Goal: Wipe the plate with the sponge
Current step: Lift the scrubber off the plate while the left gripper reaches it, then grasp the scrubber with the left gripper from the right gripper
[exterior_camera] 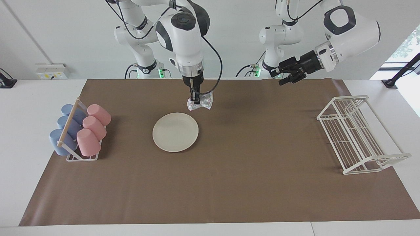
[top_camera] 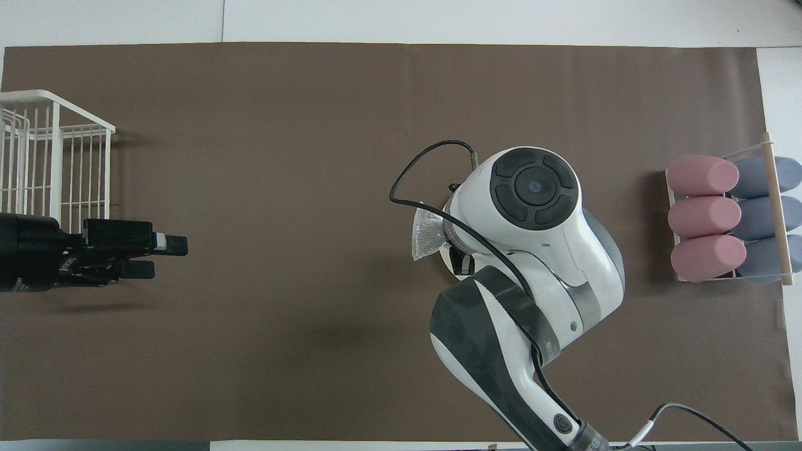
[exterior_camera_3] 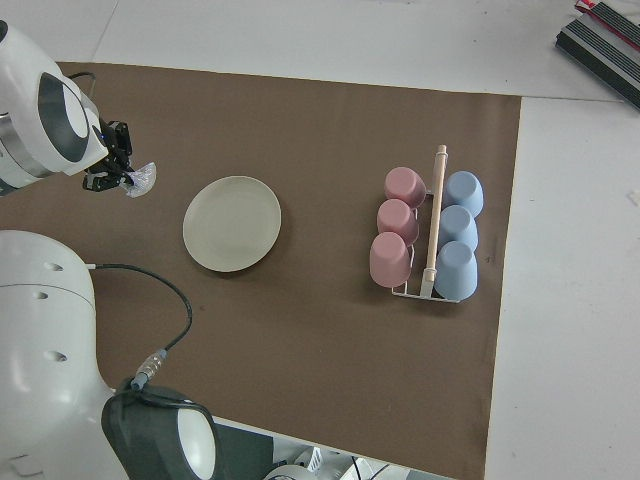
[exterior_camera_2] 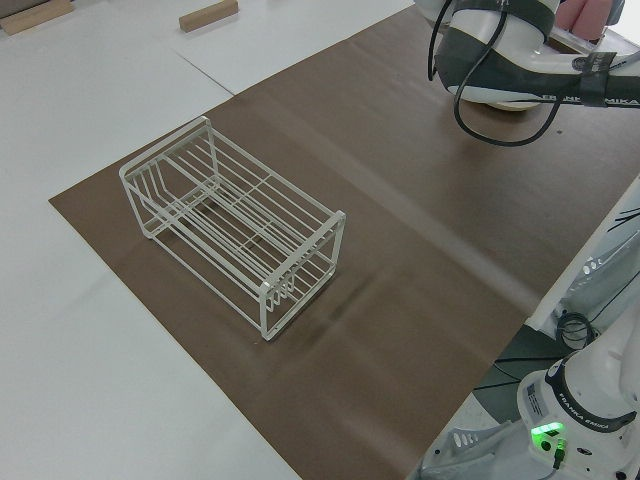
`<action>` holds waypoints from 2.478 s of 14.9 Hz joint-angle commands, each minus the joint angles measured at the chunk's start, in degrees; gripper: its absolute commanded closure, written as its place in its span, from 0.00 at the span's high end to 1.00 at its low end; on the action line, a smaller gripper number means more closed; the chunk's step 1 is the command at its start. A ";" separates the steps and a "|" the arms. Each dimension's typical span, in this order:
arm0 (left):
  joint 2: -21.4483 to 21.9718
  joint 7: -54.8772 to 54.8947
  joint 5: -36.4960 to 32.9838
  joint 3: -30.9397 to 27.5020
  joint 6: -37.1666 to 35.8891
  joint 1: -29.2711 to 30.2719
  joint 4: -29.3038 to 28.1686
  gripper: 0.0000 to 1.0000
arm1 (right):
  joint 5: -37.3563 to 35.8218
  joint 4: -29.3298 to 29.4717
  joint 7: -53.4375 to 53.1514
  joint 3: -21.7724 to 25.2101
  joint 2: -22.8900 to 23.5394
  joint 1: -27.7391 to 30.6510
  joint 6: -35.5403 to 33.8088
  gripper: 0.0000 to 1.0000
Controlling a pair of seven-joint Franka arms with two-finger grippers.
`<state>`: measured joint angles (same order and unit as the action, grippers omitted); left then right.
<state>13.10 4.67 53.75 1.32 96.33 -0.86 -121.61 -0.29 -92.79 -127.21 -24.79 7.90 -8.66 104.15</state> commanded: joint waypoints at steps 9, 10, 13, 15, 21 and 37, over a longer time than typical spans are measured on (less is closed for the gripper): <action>-13.62 9.04 18.39 0.26 0.61 -7.05 4.26 1.00 | -1.55 -0.28 -5.68 -0.60 -0.25 -4.26 4.47 0.00; -14.32 9.04 19.10 0.44 0.35 -7.14 6.01 1.00 | -1.47 -1.50 -5.77 -0.61 -0.43 -4.17 6.48 0.00; -15.39 8.60 20.07 0.35 1.22 -11.26 8.23 1.00 | -1.03 -3.62 -6.12 -0.52 -0.78 -3.91 11.33 0.00; -15.39 8.60 20.07 0.44 2.45 -12.06 8.23 1.00 | -1.11 -5.11 -6.04 -0.52 -1.04 -4.00 11.34 0.00; -16.35 12.44 18.93 0.26 9.83 -16.53 8.85 1.00 | -1.11 -5.38 -6.12 -0.61 -1.31 -4.00 10.81 0.00; -18.20 11.77 11.37 0.35 3.86 -16.72 12.98 0.00 | -1.11 -4.59 -6.12 -0.43 -0.95 -3.82 10.55 0.00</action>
<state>-4.53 17.68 66.00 2.42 101.69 -16.94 -109.82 -0.35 -96.51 -132.03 -24.67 7.87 -13.30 113.86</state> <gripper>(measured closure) 0.762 0.903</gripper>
